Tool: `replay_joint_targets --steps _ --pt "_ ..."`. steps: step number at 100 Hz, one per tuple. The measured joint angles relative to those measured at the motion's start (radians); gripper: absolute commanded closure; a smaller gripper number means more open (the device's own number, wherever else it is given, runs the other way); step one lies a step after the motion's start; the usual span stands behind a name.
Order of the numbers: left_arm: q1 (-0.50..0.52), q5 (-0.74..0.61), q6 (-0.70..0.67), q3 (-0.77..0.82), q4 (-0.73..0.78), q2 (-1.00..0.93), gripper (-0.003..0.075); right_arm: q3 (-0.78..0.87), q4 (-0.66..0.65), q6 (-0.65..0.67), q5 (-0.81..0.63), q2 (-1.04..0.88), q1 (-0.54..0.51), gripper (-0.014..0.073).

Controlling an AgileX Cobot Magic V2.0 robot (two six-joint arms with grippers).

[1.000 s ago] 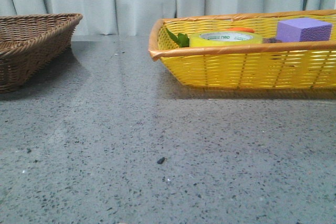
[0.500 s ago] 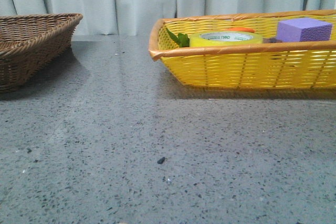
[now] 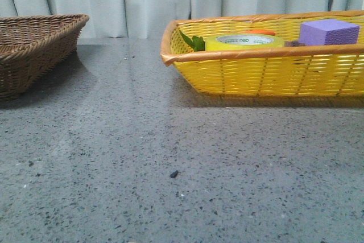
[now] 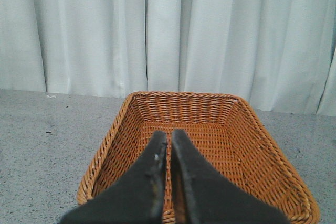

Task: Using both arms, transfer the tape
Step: 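Move the right gripper over the yellow tape roll and lower it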

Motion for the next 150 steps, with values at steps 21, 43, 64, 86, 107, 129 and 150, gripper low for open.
replay_joint_targets --steps 21,43,64,86,107,129,150 --pt "0.000 -0.005 0.000 -0.002 0.000 0.000 0.0741 -0.059 0.033 0.000 -0.039 0.184 0.039 0.0659" --pt "0.000 -0.005 0.000 -0.002 0.000 0.000 0.0741 -0.206 0.047 -0.074 0.072 0.350 0.154 0.0599" --pt "0.000 -0.007 0.000 -0.002 0.000 0.000 0.0741 -0.395 0.052 -0.106 0.178 0.539 0.326 0.0205" --pt "0.000 -0.007 0.000 -0.002 0.000 0.000 0.0741 -0.583 0.052 -0.116 0.271 0.735 0.425 0.0179" --pt "0.000 -0.007 0.000 -0.002 0.000 0.000 0.0741 -0.743 0.048 -0.116 0.333 0.901 0.447 0.0179" --pt "0.000 -0.007 0.000 -0.002 0.000 0.000 0.0741 -0.848 0.032 -0.116 0.365 1.055 0.448 0.0179" --pt "0.000 -0.008 0.000 -0.002 0.000 0.000 0.0741 -0.894 -0.020 -0.116 0.384 1.177 0.448 0.0180"
